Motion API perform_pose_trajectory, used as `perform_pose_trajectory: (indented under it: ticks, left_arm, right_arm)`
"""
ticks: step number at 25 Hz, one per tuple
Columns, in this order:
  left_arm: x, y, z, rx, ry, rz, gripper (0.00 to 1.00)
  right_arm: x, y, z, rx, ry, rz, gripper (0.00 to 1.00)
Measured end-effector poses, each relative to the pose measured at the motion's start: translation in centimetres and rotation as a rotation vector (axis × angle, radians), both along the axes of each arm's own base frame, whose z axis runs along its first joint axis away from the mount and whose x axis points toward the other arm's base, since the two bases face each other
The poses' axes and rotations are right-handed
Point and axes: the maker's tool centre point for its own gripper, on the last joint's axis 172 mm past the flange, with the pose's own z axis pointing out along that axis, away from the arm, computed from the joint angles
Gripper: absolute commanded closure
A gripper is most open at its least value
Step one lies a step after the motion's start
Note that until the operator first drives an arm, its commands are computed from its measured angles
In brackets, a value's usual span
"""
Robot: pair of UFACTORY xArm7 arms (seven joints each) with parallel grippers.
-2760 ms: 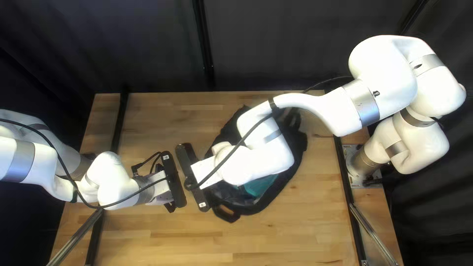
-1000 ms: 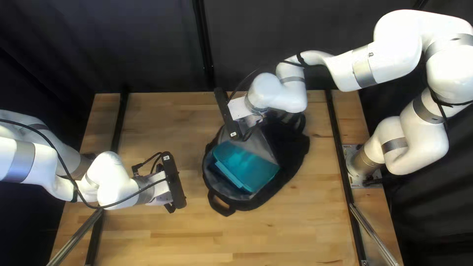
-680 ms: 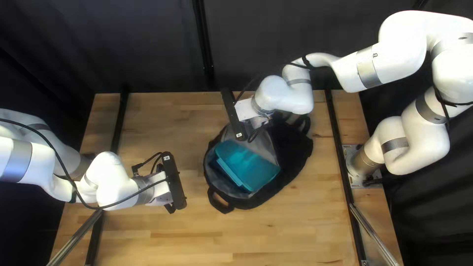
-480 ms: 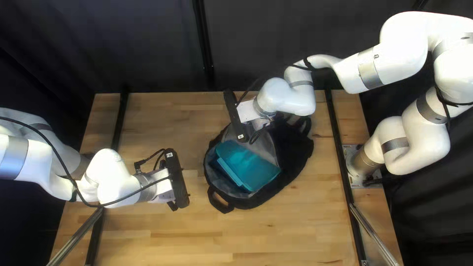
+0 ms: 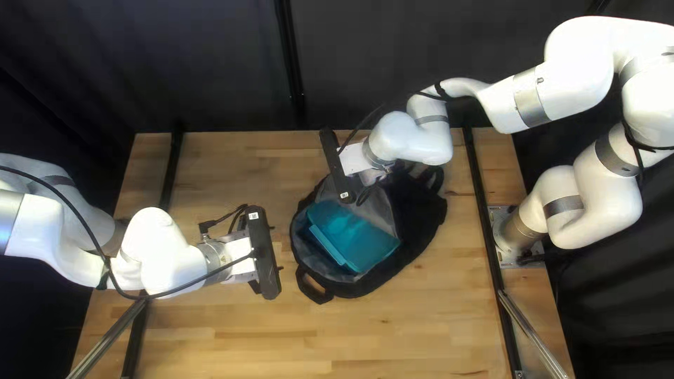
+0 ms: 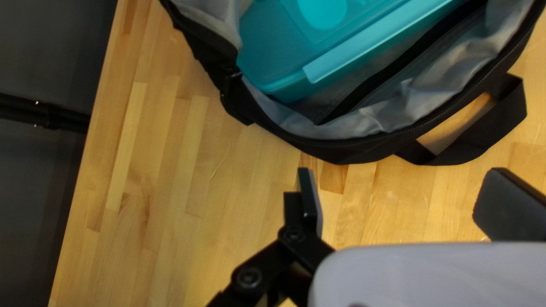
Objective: Remove a lunch box from a kids backpack
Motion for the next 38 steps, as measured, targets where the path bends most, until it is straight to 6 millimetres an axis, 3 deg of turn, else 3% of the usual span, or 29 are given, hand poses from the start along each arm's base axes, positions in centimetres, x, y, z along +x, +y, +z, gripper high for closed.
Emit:
perform_pose_trajectory:
  ticks: [5, 6, 7, 11, 18, 23, 24, 25, 26, 38]
  left_arm:
    - [0.0, 0.0, 0.0, 0.000, 0.000, 0.000, 0.00]
    - [0.0, 0.0, 0.0, 0.000, 0.000, 0.000, 0.00]
    - [0.0, 0.0, 0.0, 0.000, 0.000, 0.000, 0.00]
    - [0.0, 0.0, 0.0, 0.000, 0.000, 0.000, 0.00]
    - [0.0, 0.0, 0.0, 0.000, 0.000, 0.000, 0.00]
    - [0.0, 0.0, 0.0, 0.000, 0.000, 0.000, 0.00]
    - [0.0, 0.0, 0.0, 0.000, 0.000, 0.000, 0.00]
    - [0.0, 0.0, 0.0, 0.000, 0.000, 0.000, 0.00]
    - [0.0, 0.0, 0.0, 0.000, 0.000, 0.000, 0.00]
    - [0.0, 0.0, 0.0, 0.000, 0.000, 0.000, 0.00]
  right_arm:
    - [-0.9, -0.3, -1.5, 0.012, -0.020, -0.001, 1.00]
    - [-1.0, -0.3, -1.6, 0.013, -0.025, -0.003, 0.42]
    - [-1.1, -0.3, -1.8, 0.014, -0.029, -0.004, 0.00]
    - [-0.9, -0.3, -1.4, 0.013, -0.050, 0.000, 0.00]
    - [-0.3, -0.1, 1.0, -0.005, -0.062, 0.023, 0.00]
    - [-0.1, 0.0, 1.3, -0.004, -0.062, 0.025, 0.00]
    - [-0.1, 0.1, 1.3, -0.003, -0.062, 0.025, 0.28]
    - [-0.1, 0.2, 1.3, -0.003, -0.061, 0.025, 0.93]
    - [-0.1, 0.3, 1.3, -0.003, -0.058, 0.025, 1.00]
    - [-0.3, 1.2, 1.5, -0.002, -0.039, 0.036, 1.00]
